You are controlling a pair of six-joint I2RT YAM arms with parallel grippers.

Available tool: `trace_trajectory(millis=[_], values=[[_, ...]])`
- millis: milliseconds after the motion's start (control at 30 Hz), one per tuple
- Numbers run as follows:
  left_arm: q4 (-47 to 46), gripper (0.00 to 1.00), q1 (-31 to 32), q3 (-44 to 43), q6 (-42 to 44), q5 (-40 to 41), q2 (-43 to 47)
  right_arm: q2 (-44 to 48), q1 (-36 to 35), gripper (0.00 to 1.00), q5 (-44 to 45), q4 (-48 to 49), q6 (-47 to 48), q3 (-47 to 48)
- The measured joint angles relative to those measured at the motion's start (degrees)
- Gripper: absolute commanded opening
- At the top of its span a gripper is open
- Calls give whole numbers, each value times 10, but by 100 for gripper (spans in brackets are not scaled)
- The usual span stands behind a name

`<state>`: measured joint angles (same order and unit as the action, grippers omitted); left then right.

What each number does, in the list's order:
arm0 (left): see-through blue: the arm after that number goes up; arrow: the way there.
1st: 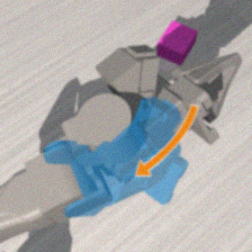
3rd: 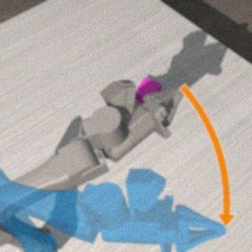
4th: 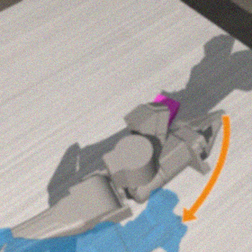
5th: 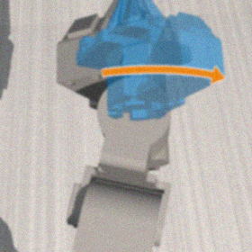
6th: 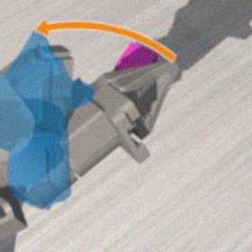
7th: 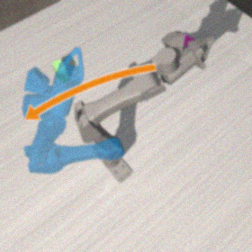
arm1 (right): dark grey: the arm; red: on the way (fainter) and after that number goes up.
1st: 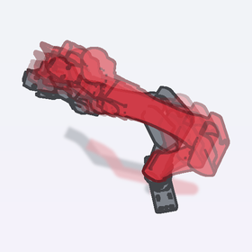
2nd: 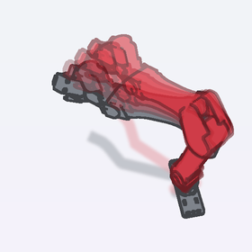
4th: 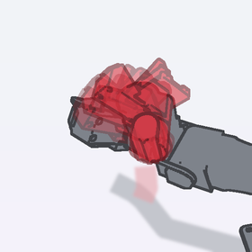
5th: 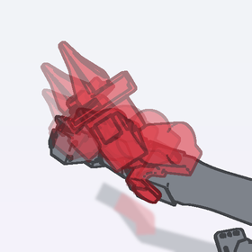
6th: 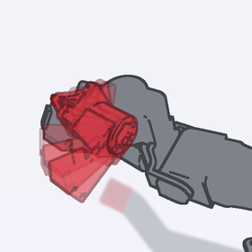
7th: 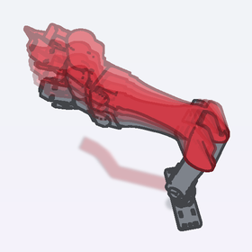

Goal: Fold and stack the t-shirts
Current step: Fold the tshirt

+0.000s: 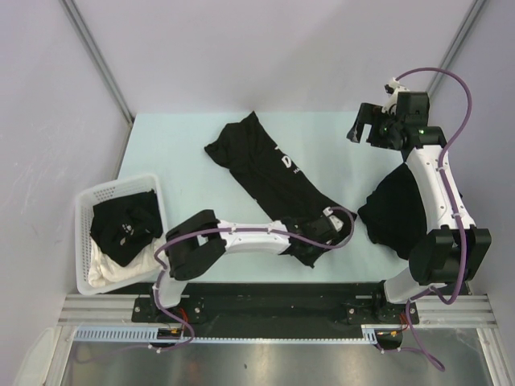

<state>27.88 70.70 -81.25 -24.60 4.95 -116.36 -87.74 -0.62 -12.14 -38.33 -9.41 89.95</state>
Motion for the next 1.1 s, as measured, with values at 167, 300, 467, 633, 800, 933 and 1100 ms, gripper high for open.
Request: trace_trajectory(millis=[167, 300, 467, 633, 800, 933, 1100], values=[[-2, 0, 0, 61, -19, 0, 44, 0, 3, 100, -10, 6, -1, 0], [-2, 0, 0, 91, -30, -2, 66, -2, 15, 100, -12, 10, -3, 0], [3, 0, -1, 99, -39, -7, 72, -9, 20, 100, -15, 14, -7, 0], [-6, 0, -1, 113, -40, -8, 81, -11, 20, 100, -18, 14, -7, 0], [-5, 0, -1, 143, -41, -9, 104, -11, 20, 100, -18, 14, -7, 0], [-2, 11, 0, 144, -41, -9, 106, -11, 21, 100, -18, 14, -7, 0], [31, 27, 0, 128, -37, -9, 103, -11, 21, 100, -19, 14, -7, 0]])
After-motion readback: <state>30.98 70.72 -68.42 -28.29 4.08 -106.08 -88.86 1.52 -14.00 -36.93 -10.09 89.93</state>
